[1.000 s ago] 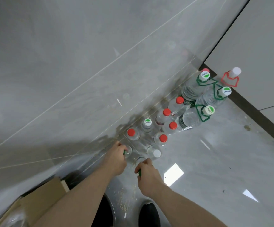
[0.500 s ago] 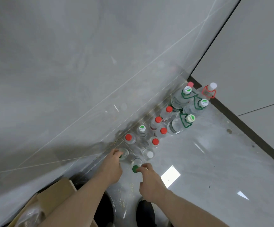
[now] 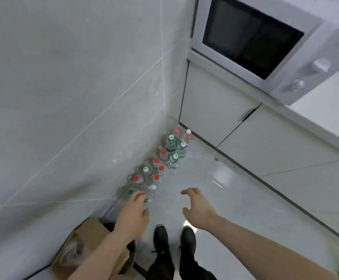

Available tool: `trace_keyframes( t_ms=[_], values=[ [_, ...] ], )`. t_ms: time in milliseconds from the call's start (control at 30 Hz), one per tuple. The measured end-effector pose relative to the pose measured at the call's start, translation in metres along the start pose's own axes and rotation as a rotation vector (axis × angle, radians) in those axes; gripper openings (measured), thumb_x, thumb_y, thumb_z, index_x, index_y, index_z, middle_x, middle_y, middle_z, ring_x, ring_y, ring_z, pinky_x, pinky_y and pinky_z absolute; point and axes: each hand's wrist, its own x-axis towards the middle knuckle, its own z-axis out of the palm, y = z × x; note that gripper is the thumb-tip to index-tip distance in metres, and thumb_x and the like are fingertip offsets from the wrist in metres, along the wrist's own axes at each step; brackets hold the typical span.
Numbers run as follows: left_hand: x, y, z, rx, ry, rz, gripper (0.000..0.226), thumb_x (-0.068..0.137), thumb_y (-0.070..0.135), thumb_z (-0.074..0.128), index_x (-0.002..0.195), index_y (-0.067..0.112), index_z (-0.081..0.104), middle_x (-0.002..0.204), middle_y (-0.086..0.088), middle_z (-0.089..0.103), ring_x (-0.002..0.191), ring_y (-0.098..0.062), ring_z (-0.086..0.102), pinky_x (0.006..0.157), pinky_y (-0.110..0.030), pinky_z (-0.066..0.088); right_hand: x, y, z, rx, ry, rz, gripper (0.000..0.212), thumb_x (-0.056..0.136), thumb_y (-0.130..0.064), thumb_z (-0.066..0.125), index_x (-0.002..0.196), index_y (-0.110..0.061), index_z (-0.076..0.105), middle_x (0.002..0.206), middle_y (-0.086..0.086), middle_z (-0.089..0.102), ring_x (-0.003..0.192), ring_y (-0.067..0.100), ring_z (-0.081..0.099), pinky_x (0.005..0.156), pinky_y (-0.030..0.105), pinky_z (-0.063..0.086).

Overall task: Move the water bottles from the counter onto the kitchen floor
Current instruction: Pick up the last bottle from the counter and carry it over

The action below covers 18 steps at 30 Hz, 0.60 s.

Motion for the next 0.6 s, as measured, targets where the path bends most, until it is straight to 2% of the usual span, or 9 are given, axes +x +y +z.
trace_keyframes(
  t_ms=[67, 133, 233, 300, 367, 467, 600],
  values=[
    [-0.030, 0.044, -0.018, -0.025, 0.057, 0.078, 0.040, 0.095, 0.015, 0.058, 0.135, 0.020, 0.054, 0.143, 0.011, 0.040, 0.127, -0.012, 0.049, 0.102, -0.022, 0.037, -0.050, 0.003, -0.026, 0.053, 0.074, 0.005, 0.056, 0.092, -0.019, 0.059, 0.145, -0.024, 0.045, 0.151, -0.004, 0.037, 0.125, 0.021, 0.055, 0.101, 0.027, 0.043],
    [-0.056, 0.085, -0.028, -0.018, 0.068, 0.144, 0.042, 0.094, 0.018, 0.059, 0.136, 0.022, 0.053, 0.142, 0.013, 0.040, 0.129, -0.010, 0.046, 0.106, -0.021, 0.034, -0.099, 0.009, -0.044, 0.113, 0.159, 0.024, 0.055, 0.092, -0.020, 0.061, 0.144, -0.025, 0.047, 0.150, -0.005, 0.040, 0.130, 0.017, 0.052, 0.102, 0.024, 0.041],
    [-0.084, 0.137, -0.030, 0.006, -0.014, 0.283, 0.044, 0.094, 0.022, 0.059, 0.136, 0.028, 0.051, 0.144, 0.018, 0.036, 0.133, -0.007, 0.042, 0.108, -0.017, 0.028, -0.170, 0.022, -0.059, 0.218, 0.285, 0.066, 0.054, 0.093, -0.022, 0.061, 0.144, -0.028, 0.045, 0.148, -0.010, 0.039, 0.123, 0.016, 0.056, 0.098, 0.024, 0.044],
    [-0.098, 0.169, -0.029, 0.066, -0.085, 0.411, 0.045, 0.092, 0.027, 0.058, 0.137, 0.032, 0.049, 0.147, 0.020, 0.032, 0.135, -0.007, 0.040, 0.111, -0.021, 0.030, -0.215, 0.036, -0.066, 0.285, 0.379, 0.108, 0.055, 0.093, -0.026, 0.061, 0.145, -0.032, 0.043, 0.147, -0.015, 0.038, 0.115, 0.015, 0.060, 0.094, 0.023, 0.045],
    [-0.112, 0.201, -0.029, 0.164, -0.152, 0.542, 0.049, 0.092, 0.033, 0.055, 0.139, 0.036, 0.045, 0.150, 0.022, 0.028, 0.136, -0.007, 0.037, 0.114, -0.027, 0.032, -0.259, 0.053, -0.068, 0.355, 0.475, 0.155, 0.055, 0.093, -0.028, 0.062, 0.144, -0.035, 0.042, 0.146, -0.018, 0.038, 0.114, 0.007, 0.056, 0.095, 0.020, 0.044],
    [-0.137, 0.251, -0.029, 0.250, -0.177, 0.719, 0.048, 0.092, 0.037, 0.055, 0.138, 0.038, 0.044, 0.151, 0.023, 0.027, 0.137, -0.006, 0.034, 0.116, -0.026, 0.029, -0.323, 0.080, -0.066, 0.474, 0.632, 0.207, 0.052, 0.093, -0.030, 0.063, 0.141, -0.038, 0.044, 0.141, -0.020, 0.041, 0.112, 0.003, 0.053, 0.096, 0.020, 0.045],
    [-0.185, 0.325, -0.009, 0.297, -0.213, 0.942, 0.045, 0.094, 0.038, 0.056, 0.137, 0.040, 0.044, 0.149, 0.026, 0.028, 0.135, -0.003, 0.034, 0.111, -0.017, 0.024, -0.408, 0.117, -0.052, 0.626, 0.848, 0.268, 0.049, 0.092, -0.033, 0.064, 0.137, -0.043, 0.046, 0.137, -0.026, 0.042, 0.128, 0.001, 0.047, 0.102, 0.023, 0.045]
  ],
)
